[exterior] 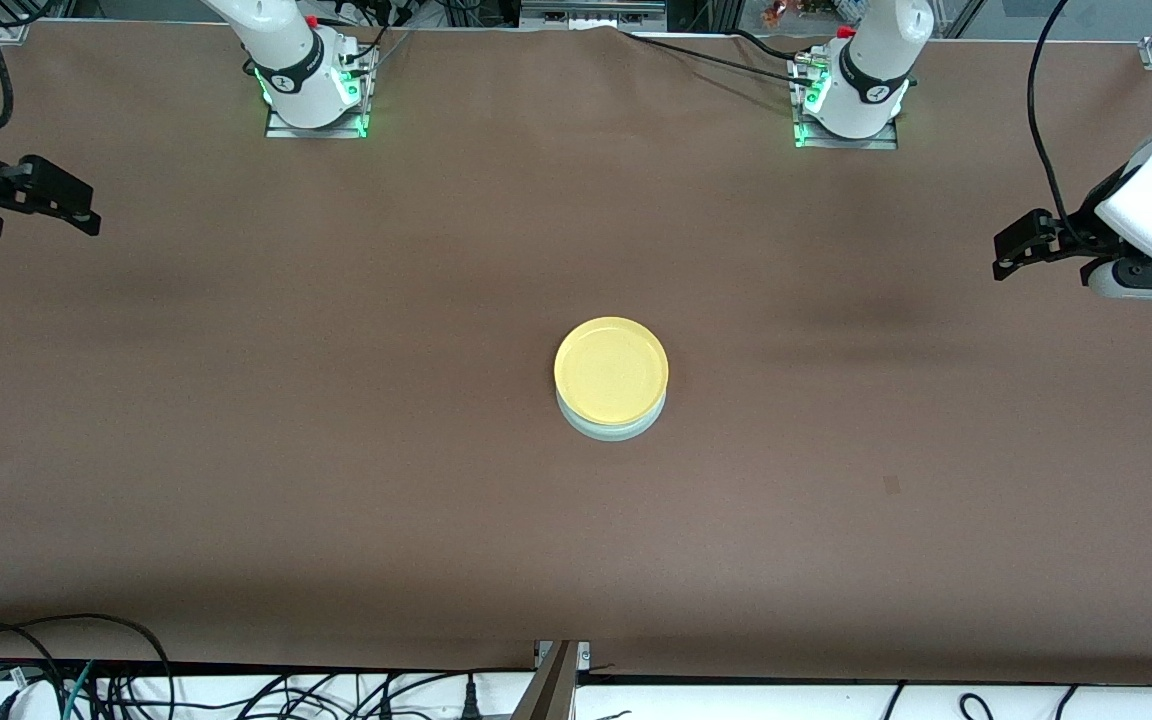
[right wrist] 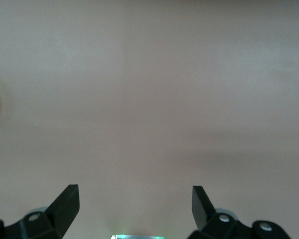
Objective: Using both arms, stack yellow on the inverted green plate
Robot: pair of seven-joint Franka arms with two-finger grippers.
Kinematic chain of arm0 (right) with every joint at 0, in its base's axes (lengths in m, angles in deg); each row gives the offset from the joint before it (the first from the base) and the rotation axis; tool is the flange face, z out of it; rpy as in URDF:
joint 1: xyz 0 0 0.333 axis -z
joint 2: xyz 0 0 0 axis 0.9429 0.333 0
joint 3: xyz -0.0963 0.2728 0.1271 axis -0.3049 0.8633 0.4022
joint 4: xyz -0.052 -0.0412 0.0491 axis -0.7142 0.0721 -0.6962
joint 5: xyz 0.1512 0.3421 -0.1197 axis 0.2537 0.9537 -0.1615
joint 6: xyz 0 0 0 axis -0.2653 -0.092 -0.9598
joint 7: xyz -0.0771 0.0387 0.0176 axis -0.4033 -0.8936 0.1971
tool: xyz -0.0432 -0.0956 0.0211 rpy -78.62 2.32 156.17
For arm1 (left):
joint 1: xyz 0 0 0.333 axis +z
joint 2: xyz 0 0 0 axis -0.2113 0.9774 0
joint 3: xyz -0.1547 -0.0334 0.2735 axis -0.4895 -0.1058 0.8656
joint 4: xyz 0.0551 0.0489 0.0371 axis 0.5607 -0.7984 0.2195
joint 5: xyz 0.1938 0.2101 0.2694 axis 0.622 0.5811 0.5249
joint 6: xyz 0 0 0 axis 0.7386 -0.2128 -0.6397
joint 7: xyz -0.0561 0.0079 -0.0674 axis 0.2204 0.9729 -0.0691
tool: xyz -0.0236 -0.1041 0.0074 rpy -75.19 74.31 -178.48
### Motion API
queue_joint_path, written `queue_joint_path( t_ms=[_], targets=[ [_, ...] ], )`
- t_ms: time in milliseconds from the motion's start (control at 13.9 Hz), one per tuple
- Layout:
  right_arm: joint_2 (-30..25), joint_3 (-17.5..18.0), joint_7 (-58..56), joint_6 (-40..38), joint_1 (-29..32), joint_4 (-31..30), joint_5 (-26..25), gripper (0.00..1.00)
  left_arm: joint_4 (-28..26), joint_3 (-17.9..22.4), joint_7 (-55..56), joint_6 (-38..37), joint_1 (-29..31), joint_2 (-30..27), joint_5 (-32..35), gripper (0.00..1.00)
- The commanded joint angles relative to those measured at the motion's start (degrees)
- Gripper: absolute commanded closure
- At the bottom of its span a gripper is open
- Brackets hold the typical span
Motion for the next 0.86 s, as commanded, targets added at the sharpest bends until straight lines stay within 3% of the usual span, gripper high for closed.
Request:
queue_joint_path(
  t_ms=[0, 288, 792],
  targets=[
    [0.34, -1.55, -2.89, 0.49, -0.36, -2.18, -0.7, 0.0, 1.77, -0.02, 0.36, -1.67, -0.03, 0.74, -0.45, 0.0],
    [0.69, -4.27, -2.99, -0.22, -0.36, -2.88, 0.18, 0.0, 1.77, 0.07, 0.28, -1.85, -0.03, 0.74, -0.45, 0.0],
    [2.1, -4.36, -3.08, -1.01, -0.01, -1.92, 0.35, 0.0, 1.68, 0.07, 0.28, -1.94, 0.24, 0.82, -0.36, 0.0]
  ],
)
